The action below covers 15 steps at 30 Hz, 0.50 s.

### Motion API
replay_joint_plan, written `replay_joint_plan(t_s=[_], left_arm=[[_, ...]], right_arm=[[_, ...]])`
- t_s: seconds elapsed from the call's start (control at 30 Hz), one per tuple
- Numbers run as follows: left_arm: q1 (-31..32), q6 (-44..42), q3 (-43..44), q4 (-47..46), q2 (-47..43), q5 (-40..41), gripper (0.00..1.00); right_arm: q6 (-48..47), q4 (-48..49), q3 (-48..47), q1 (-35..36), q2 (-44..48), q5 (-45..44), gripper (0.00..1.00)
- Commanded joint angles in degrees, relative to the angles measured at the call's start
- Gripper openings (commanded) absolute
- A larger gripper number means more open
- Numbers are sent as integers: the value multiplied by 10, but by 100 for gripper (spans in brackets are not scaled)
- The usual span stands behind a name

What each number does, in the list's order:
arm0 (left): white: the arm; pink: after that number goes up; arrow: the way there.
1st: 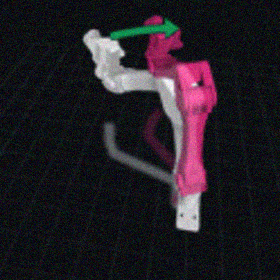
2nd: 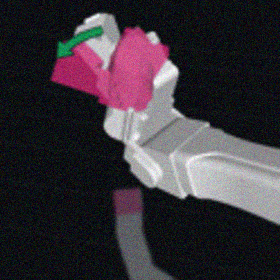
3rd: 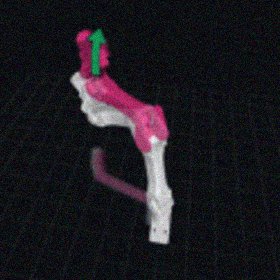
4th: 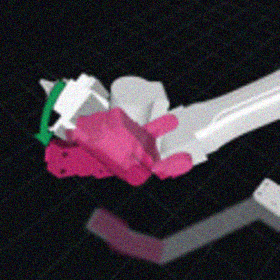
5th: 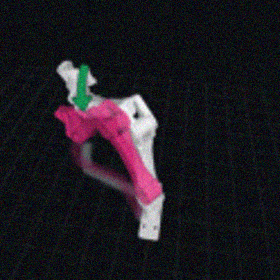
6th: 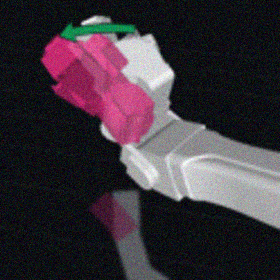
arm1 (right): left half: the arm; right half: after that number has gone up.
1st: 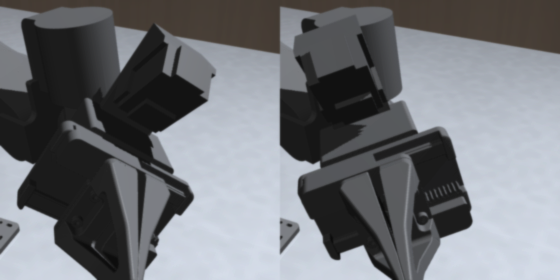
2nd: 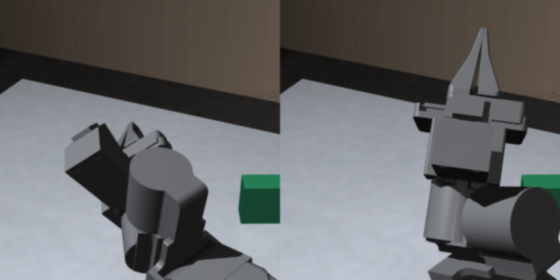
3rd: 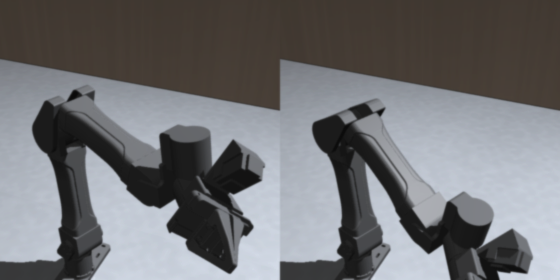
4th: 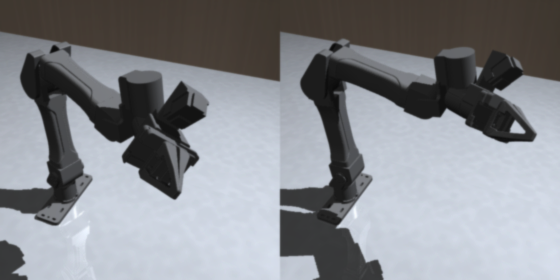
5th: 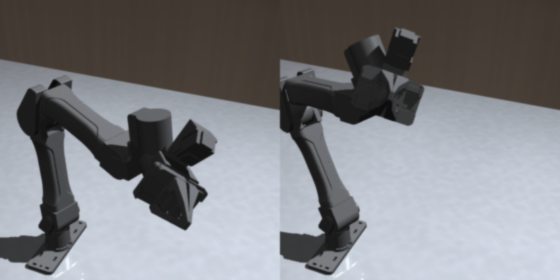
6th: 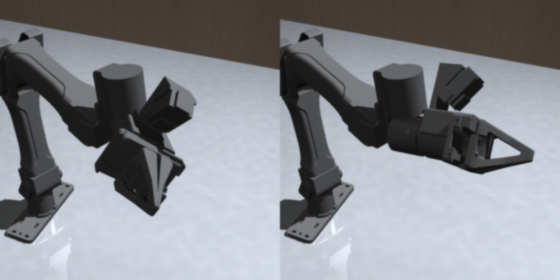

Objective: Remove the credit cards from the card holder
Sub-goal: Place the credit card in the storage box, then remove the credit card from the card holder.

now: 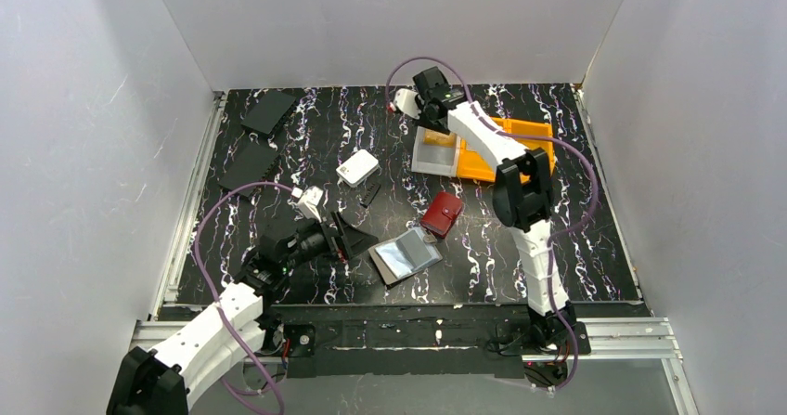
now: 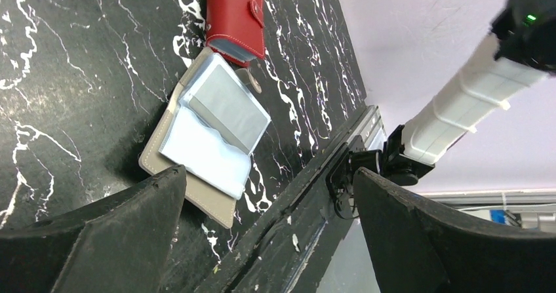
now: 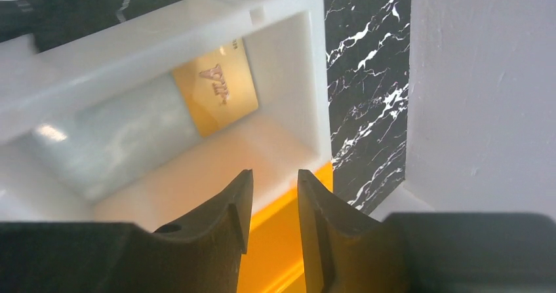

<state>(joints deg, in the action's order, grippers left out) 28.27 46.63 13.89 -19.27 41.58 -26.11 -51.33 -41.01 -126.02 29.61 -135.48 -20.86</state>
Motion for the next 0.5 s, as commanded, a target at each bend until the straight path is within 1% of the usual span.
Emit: replay_joint_plan(t_s=[0.0, 0.1, 0.23, 0.37, 0.47], left_arm=[[-2, 47, 21, -2, 28, 6, 98], [-2, 64, 25, -26, 61, -12, 98], [-2, 68, 57, -32, 110, -53, 98], [4, 81, 92, -32, 157, -74, 98], [22, 81, 112, -32, 185, -63, 96]], right_arm=[[64, -23, 46, -2, 145, 97, 41], [106, -31, 136, -4, 238, 207, 44], [155, -4, 315, -16, 384, 405, 55], [213, 56, 503, -45, 530, 579, 65], [292, 145, 635, -87, 606, 696, 70]])
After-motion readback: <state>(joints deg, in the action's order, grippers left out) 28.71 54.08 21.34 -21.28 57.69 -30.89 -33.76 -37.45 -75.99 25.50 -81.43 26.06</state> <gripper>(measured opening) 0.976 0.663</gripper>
